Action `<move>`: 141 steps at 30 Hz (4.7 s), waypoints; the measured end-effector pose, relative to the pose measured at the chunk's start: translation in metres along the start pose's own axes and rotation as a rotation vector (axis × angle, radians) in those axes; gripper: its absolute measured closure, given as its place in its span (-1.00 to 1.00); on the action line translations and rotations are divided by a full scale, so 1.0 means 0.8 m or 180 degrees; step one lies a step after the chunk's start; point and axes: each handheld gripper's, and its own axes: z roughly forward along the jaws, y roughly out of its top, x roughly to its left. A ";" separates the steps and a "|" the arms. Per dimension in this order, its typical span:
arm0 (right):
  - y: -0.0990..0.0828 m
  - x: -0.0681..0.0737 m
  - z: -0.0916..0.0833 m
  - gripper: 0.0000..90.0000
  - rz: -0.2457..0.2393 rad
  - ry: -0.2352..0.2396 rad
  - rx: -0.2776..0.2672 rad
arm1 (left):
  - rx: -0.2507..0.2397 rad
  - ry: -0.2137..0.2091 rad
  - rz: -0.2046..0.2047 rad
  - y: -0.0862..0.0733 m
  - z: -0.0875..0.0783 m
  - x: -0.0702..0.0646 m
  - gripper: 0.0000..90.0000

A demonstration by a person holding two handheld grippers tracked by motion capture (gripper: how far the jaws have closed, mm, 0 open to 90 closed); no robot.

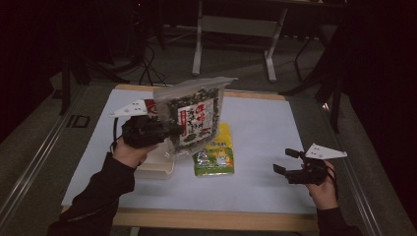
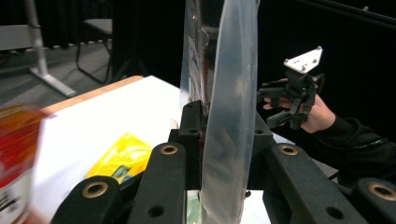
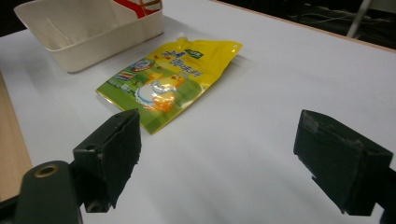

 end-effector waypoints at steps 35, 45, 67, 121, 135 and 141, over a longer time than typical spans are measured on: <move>-0.004 -0.003 0.011 -0.67 0.0074 0.0030 0.0117 | 0.0337 0.0646 -0.0018 -0.074 -0.067 0.083 0.72; -0.006 -0.003 0.011 -0.67 0.0076 0.0031 0.0124 | 0.0218 0.0584 -0.0010 -0.097 -0.066 0.103 0.72; -0.007 -0.001 0.013 -0.67 0.0070 0.0044 0.0153 | -0.0073 0.0592 -0.0197 -0.160 -0.073 0.113 0.71; -0.001 0.009 0.017 -0.72 -0.0068 0.0052 0.0112 | -0.0003 0.0592 0.0090 -0.152 -0.062 -0.026 -0.24; 0.002 0.018 0.029 -0.71 -0.0020 0.0055 0.0237 | 0.0160 0.0089 0.0106 -0.151 0.011 -0.042 -0.62; 0.008 0.025 0.037 -0.53 -0.0159 -0.0032 0.0265 | 0.0191 0.0119 0.0045 -0.165 0.030 -0.046 -0.82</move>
